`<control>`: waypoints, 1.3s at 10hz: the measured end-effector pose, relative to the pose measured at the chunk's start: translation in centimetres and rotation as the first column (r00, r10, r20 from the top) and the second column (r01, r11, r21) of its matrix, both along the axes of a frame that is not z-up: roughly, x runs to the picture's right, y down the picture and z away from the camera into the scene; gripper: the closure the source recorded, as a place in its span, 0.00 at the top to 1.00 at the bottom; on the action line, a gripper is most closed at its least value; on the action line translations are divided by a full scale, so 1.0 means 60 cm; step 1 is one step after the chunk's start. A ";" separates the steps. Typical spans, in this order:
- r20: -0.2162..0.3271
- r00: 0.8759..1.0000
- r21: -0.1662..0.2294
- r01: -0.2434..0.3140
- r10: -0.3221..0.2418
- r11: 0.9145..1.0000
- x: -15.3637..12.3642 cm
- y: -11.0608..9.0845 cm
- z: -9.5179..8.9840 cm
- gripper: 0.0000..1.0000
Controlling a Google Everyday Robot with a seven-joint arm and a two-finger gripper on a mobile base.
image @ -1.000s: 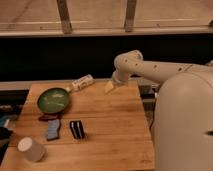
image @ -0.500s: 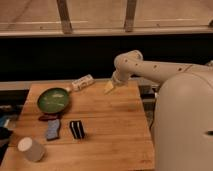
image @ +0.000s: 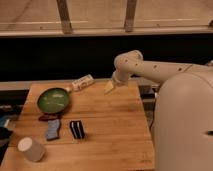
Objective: Place the ceramic cup over the eraser
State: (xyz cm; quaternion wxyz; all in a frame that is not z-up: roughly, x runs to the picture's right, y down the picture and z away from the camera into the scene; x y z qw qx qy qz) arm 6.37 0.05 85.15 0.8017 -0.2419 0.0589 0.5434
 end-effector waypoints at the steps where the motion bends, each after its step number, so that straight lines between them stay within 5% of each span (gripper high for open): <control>1: 0.000 1.000 0.000 -0.002 0.002 1.000 0.001 0.000 0.000 0.80; 4: 0.080 0.996 0.013 0.042 -0.043 0.999 -0.029 -0.011 -0.023 0.80; 6: 0.147 0.982 0.017 0.114 -0.116 0.993 -0.103 -0.010 -0.041 0.80; 9: 0.206 0.941 0.044 0.265 -0.269 0.963 -0.226 0.009 -0.069 0.80; 11: 0.256 0.895 0.057 0.364 -0.366 0.929 -0.302 0.046 -0.103 0.80; 13: 0.261 0.888 0.059 0.377 -0.379 0.924 -0.305 0.050 -0.106 0.80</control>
